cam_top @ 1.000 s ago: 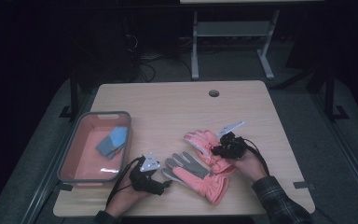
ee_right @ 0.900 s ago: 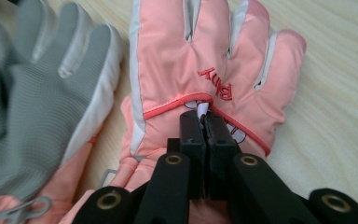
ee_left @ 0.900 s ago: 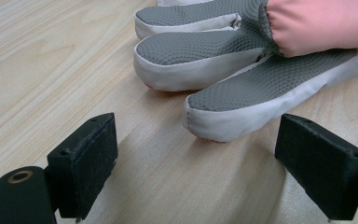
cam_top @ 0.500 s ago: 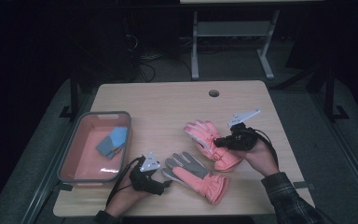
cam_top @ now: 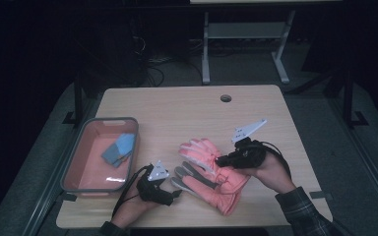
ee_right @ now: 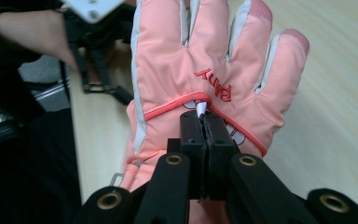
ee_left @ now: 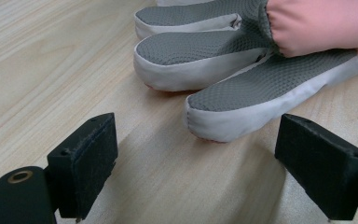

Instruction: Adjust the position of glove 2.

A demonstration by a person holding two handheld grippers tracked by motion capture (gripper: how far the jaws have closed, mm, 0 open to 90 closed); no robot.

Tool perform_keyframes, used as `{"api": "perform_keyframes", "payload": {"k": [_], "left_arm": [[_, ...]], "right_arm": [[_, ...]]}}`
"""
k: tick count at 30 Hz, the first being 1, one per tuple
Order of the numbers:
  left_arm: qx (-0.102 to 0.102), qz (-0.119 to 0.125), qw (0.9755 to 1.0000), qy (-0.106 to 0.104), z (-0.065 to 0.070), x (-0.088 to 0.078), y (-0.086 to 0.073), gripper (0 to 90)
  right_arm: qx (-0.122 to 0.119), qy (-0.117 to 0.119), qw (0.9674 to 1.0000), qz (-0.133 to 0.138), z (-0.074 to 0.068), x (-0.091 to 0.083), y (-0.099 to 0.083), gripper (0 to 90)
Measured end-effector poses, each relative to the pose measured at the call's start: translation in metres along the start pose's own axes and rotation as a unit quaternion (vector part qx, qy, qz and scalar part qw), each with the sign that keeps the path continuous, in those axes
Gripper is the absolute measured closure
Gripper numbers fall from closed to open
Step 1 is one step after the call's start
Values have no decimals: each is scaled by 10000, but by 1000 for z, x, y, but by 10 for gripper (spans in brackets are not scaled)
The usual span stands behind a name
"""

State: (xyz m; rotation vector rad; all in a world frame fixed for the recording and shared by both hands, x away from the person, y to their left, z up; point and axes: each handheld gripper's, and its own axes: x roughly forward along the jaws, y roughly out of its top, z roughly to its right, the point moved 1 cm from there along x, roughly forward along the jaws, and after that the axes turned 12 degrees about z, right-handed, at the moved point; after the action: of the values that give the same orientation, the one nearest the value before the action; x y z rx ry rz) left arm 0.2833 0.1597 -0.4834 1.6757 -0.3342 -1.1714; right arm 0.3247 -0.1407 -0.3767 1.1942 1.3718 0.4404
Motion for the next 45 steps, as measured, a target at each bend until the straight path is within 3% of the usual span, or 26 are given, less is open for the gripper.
{"api": "perform_keyframes", "payload": {"k": [4,6,12,20,26,27,28,30,31,32,34,35,38,39,43,44,45], "left_arm": [[-31,-12,10000,-8,0,0,0,122],[-64,8,10000,-11,1,0,0,122],[-63,22,10000,-7,1,0,0,122],[-36,22,10000,-3,1,0,0,121],[-31,27,10000,-32,1,1,0,119],[-48,11,10000,-24,2,1,1,119],[-26,-9,10000,12,2,1,2,128],[-24,-135,9998,139,6,-1,5,170],[-24,-135,9998,139,6,-1,5,186],[-1,-130,9997,204,9,-4,7,214],[-48,-34,9996,280,13,-12,10,237],[-65,5,9995,306,15,-17,12,282],[-102,131,9992,361,21,-28,15,443],[-117,140,9994,288,23,-32,17,505],[-238,127,9996,-72,28,-34,20,783],[-245,101,9995,-158,29,-33,20,879],[-302,113,9991,-266,31,-31,21,893]], "right_arm": [[-70,185,9996,-178,-15,9,-1,886],[-233,267,9988,-331,-18,15,-4,885],[-292,253,9978,-534,-17,31,-13,885],[-509,4,9931,-1052,-21,56,-26,881],[-567,-111,9924,-1085,-24,59,-30,865],[-554,-69,9930,-1044,-23,57,-29,840],[-452,68,9954,-837,-21,49,-26,769],[-434,62,9965,-714,-21,42,-21,689],[-434,62,9965,-714,-21,42,-21,689],[-451,30,9976,-523,-20,35,-18,611],[-442,12,9979,-484,-19,33,-17,593],[-268,-36,9990,-355,-19,29,-15,572],[-131,-92,9998,-113,-13,21,-14,548],[-107,-120,9999,-55,-11,18,-14,547],[12,-312,9994,171,3,3,-17,670],[42,-444,9988,208,9,-3,-21,763],[54,-527,9984,199,12,-5,-24,804]]}}
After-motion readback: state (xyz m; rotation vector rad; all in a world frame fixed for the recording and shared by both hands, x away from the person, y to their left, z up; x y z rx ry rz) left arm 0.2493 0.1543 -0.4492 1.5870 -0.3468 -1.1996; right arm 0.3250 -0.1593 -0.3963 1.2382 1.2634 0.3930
